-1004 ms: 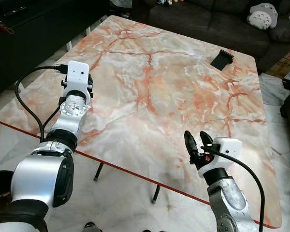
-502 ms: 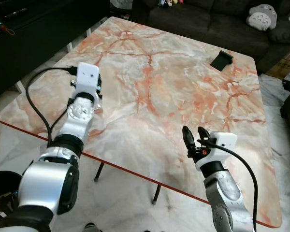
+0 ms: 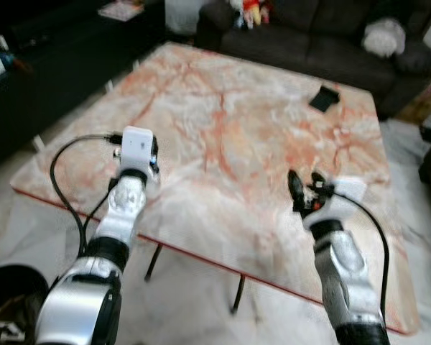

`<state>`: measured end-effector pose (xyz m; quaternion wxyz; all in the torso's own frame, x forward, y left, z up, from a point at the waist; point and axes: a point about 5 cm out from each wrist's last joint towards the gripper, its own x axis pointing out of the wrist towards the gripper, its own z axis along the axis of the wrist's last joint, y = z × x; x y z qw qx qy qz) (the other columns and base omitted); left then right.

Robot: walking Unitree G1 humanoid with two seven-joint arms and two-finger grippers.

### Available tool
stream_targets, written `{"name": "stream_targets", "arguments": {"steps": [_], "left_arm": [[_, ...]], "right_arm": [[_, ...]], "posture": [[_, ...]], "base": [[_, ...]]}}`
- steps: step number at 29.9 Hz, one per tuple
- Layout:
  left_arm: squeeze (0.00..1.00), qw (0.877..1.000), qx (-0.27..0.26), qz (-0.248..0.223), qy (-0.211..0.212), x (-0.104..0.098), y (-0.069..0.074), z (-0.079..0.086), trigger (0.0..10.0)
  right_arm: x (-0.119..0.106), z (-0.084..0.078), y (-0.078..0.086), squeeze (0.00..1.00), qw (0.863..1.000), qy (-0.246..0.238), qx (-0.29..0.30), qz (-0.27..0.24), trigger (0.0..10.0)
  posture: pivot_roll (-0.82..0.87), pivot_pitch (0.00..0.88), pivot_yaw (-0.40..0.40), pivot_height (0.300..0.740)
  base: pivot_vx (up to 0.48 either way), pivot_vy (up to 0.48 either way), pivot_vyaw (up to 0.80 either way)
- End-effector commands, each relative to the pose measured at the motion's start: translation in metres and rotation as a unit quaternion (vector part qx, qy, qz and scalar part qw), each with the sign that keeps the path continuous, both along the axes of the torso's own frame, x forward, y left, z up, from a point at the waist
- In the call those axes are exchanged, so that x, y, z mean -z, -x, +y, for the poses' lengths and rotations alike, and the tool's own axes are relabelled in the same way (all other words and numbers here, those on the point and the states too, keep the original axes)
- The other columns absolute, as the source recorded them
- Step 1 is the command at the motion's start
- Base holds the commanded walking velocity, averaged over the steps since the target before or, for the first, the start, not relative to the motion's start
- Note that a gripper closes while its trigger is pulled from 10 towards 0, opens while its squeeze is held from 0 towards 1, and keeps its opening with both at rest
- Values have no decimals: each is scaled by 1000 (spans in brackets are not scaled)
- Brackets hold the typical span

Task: Picking trash to rubbish bin

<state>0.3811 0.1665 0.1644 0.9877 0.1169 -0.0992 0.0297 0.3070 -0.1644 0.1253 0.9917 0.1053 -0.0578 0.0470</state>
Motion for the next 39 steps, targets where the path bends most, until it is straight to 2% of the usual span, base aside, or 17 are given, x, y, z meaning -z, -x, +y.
{"name": "stream_targets", "arguments": {"steps": [1,7,13,20,39], "left_arm": [[0,1000,-1,-14,12,-5,2,-2,10000],[0,1000,5,-22,18,-3,12,-6,10000],[0,999,6,-37,21,-12,13,-5,10000],[0,999,13,-47,21,-19,16,-9,10000],[0,999,29,-36,22,-19,22,-19,10000]], "right_arm": [[3,-6,-1,0,1000,2,12,7,10000],[1,-6,-7,0,1000,1,13,-8,10000],[0,-5,-9,0,1000,-1,13,-13,10000],[0,-5,-9,0,1000,-2,13,-17,10000],[4,-8,-7,0,1000,0,19,-18,10000]], "posture": [[98,0,-133,740],[99,0,-133,740],[101,0,-133,740],[97,0,-129,740],[89,0,-112,740]], "base": [[0,0,0],[0,0,0],[0,0,0],[-276,0,0],[-289,0,0]]}}
